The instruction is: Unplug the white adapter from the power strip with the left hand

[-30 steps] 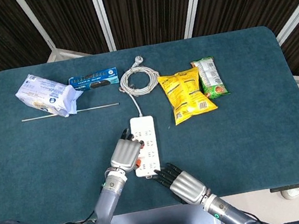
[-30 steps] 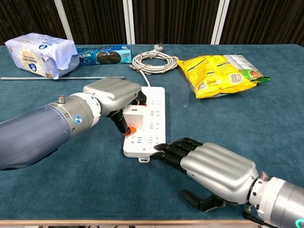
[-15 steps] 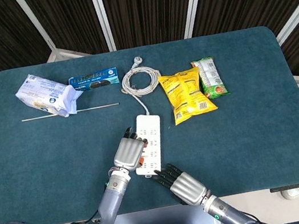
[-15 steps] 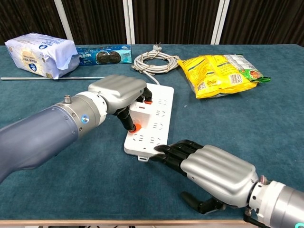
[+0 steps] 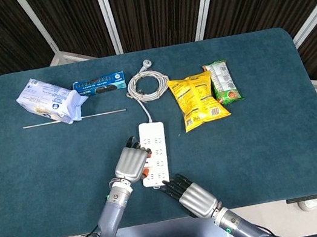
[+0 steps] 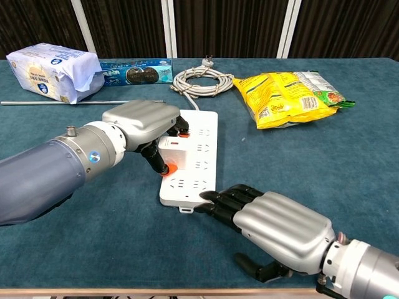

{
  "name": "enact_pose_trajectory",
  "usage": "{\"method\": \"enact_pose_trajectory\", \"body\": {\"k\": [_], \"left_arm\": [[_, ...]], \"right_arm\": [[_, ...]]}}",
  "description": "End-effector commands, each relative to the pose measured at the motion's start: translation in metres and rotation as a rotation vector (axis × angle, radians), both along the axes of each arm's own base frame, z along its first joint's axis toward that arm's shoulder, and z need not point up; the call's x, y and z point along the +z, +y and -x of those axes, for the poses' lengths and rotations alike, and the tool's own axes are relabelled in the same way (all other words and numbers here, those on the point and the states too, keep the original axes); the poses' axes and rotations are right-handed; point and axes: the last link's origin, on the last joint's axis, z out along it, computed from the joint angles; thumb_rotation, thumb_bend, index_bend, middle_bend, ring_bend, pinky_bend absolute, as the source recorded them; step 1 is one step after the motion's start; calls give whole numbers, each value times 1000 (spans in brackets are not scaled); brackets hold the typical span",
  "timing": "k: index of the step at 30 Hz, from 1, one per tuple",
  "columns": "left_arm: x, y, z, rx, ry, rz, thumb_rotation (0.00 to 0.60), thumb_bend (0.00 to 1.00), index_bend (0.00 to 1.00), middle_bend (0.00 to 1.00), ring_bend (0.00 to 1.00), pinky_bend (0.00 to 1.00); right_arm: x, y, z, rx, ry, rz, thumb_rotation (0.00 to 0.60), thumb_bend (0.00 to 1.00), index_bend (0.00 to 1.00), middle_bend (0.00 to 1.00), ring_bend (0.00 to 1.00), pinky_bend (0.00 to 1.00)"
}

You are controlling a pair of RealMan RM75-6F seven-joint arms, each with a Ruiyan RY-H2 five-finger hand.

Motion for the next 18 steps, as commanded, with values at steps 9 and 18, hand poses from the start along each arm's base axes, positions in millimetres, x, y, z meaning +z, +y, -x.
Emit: {"method": "enact_pose_trajectory", "body": {"k": [9, 18], "left_arm": [[-9, -4, -17, -42, -63, 3, 600, 340, 717, 761, 254, 115], [-3, -6, -7, -32, -45, -7, 600, 340, 727, 771, 263, 115]], "right_arm": [[1, 0, -1, 2, 4, 2, 600, 595, 62, 80, 67, 72], [2, 2, 0, 4, 6, 0, 600, 596, 62, 80, 67, 72]]}}
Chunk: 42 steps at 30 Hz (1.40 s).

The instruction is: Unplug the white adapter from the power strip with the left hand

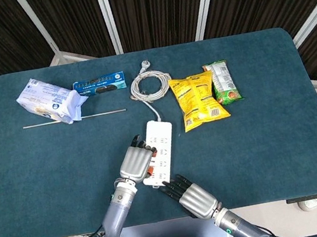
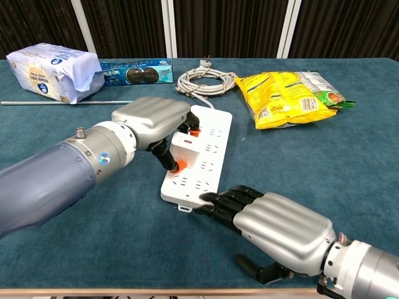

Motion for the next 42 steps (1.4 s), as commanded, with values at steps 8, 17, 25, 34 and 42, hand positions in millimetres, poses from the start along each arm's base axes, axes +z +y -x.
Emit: {"method": "enact_pose_trajectory", "body": {"k": [8, 17, 25, 34, 42], "left_arm": [[14, 8, 21, 41, 26, -29, 600, 340, 727, 771, 264, 115], [10, 5, 0, -4, -11, -17, 600, 340, 725, 771, 263, 115], [8, 3, -2, -5, -9, -12, 600, 340, 725, 771, 263, 115], [15, 7, 13, 22, 12, -24, 600, 351, 729, 772, 313, 207], [17, 9, 13, 21, -1, -26, 600, 352, 729, 773, 336, 252]], "right_arm": [[-3, 3, 0, 0, 2, -10, 600, 595, 62, 80, 67, 72], [-4, 2, 3, -7, 8, -9, 600, 595, 62, 80, 67, 72], [-2, 2, 3, -7, 7, -5, 600, 595, 62, 80, 67, 72], [-5, 4, 1, -4, 5, -12, 600, 595, 62, 80, 67, 72], [-5, 3, 2, -4, 6, -10, 600, 595, 62, 80, 67, 72]]}}
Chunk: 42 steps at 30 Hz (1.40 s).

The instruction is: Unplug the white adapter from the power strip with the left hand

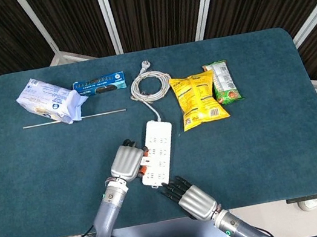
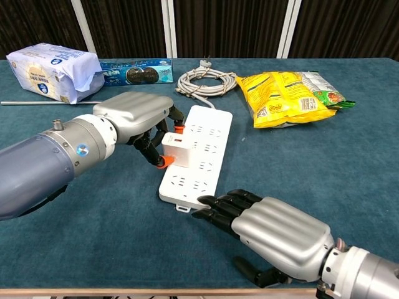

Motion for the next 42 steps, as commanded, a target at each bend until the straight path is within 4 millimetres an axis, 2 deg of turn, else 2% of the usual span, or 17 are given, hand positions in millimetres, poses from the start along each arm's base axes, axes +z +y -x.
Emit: {"method": "enact_pose_trajectory", "body": {"k": [1, 10, 20, 24, 36, 42], "left_arm": [[0, 0, -5, -9, -13, 1, 600, 352, 729, 773, 336, 252], [-3, -4, -23, -43, -37, 10, 600, 352, 732, 775, 336, 252], [6, 0, -2, -5, -2, -12, 600, 352, 734, 778, 336, 252], [11, 3, 0, -3, -3, -18, 600, 352, 734, 778, 336, 252], [14, 2, -28, -57, -88, -22, 600, 352, 733, 778, 336, 252], [24, 5, -37, -12, -176, -26, 600, 352, 733, 778, 336, 252]], "right_arm": [[0, 0, 0, 0, 0, 0, 600, 595, 62, 80, 67, 72], [2, 0, -1, 2, 1, 2, 600, 595, 62, 80, 67, 72], [1, 2, -2, 6, 4, -6, 600, 595, 62, 80, 67, 72], [-1, 3, -3, 7, 3, -6, 600, 596, 62, 80, 67, 72], [2, 2, -1, 4, 5, 5, 600, 595, 62, 80, 67, 72], [3, 1, -3, 7, 2, 9, 600, 595, 62, 80, 67, 72]]}}
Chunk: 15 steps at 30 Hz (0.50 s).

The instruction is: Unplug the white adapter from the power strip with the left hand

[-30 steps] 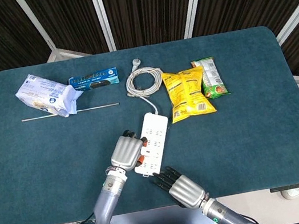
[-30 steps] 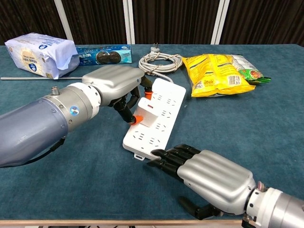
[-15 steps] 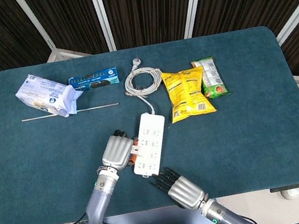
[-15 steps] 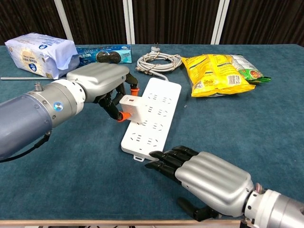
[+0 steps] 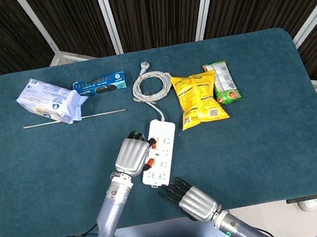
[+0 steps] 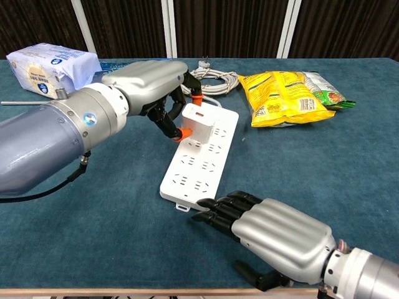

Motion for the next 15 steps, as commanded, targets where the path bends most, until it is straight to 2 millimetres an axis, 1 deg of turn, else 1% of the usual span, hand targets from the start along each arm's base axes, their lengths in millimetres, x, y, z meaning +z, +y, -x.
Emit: {"method": "enact_pose_trajectory", "body": {"k": [1, 5, 7, 15], "left_arm": [[5, 2, -1, 31, -38, 0, 600, 352, 733, 778, 336, 252], [14, 8, 7, 37, -15, -32, 600, 352, 732, 777, 336, 252], [15, 9, 17, 33, 23, -41, 600, 352, 732, 777, 336, 252], [30, 19, 36, 18, 74, -95, 600, 352, 731, 777, 336, 252]], "right_arm": [[0, 0, -1, 2, -2, 3, 600, 596, 62, 80, 67, 72], [2, -2, -4, 4, -15, 23, 600, 596, 62, 80, 67, 72], [3, -4, -6, 3, -22, 36, 600, 596, 62, 80, 67, 72], [12, -13, -11, 16, -48, 118, 600, 596, 62, 80, 67, 72]]}}
